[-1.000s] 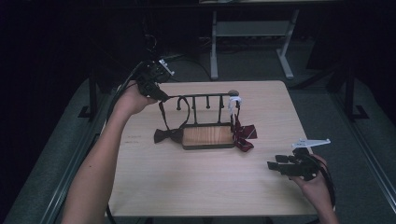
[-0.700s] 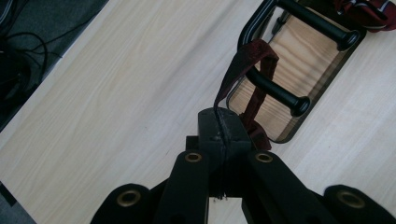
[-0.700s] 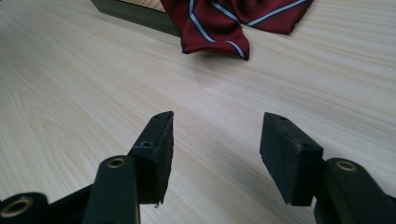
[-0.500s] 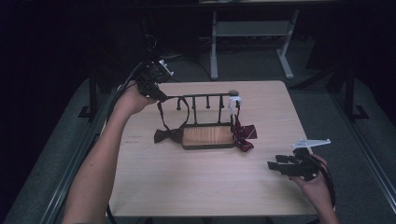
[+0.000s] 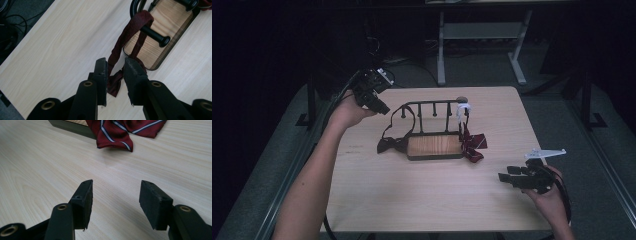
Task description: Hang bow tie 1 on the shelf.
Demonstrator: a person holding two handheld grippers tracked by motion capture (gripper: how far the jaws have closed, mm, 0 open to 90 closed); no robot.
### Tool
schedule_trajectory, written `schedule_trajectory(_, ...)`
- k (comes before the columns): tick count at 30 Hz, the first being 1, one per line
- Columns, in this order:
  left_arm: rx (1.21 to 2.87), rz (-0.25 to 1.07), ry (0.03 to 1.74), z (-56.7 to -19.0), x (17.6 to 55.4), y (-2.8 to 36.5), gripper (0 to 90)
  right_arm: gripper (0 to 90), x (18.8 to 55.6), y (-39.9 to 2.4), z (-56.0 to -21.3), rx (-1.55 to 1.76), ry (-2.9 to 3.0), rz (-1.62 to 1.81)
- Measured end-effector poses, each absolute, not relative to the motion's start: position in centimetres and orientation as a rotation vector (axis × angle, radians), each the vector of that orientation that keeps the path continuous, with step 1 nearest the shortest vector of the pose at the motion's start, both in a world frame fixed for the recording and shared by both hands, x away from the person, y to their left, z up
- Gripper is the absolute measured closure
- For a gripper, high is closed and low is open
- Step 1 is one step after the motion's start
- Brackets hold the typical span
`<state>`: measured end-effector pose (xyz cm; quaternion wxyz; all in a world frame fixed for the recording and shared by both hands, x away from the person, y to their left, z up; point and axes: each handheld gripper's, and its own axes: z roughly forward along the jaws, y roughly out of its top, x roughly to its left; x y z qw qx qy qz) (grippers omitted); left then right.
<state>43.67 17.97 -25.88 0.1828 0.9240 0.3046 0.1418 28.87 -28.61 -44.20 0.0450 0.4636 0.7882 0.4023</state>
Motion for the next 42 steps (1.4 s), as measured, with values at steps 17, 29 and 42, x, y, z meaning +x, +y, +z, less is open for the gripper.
schedule_trajectory(17, 2.547, 0.368, 0.801, -26.5, 41.0, 18.9, 67.9, 43.4, 28.9, -28.8, -44.3, 1.423, 2.4, 1.225)
schedule_trajectory(29, 2.545, 0.369, 0.778, -27.1, 39.5, 19.3, 63.9, 43.0, 28.9, -29.0, -44.3, 1.434, 2.394, 1.219)
schedule_trajectory(42, 2.552, 0.36, 0.746, -28.2, 37.8, 19.6, 59.1, 42.6, 29.0, -29.0, -44.4, 1.435, 2.398, 1.216)
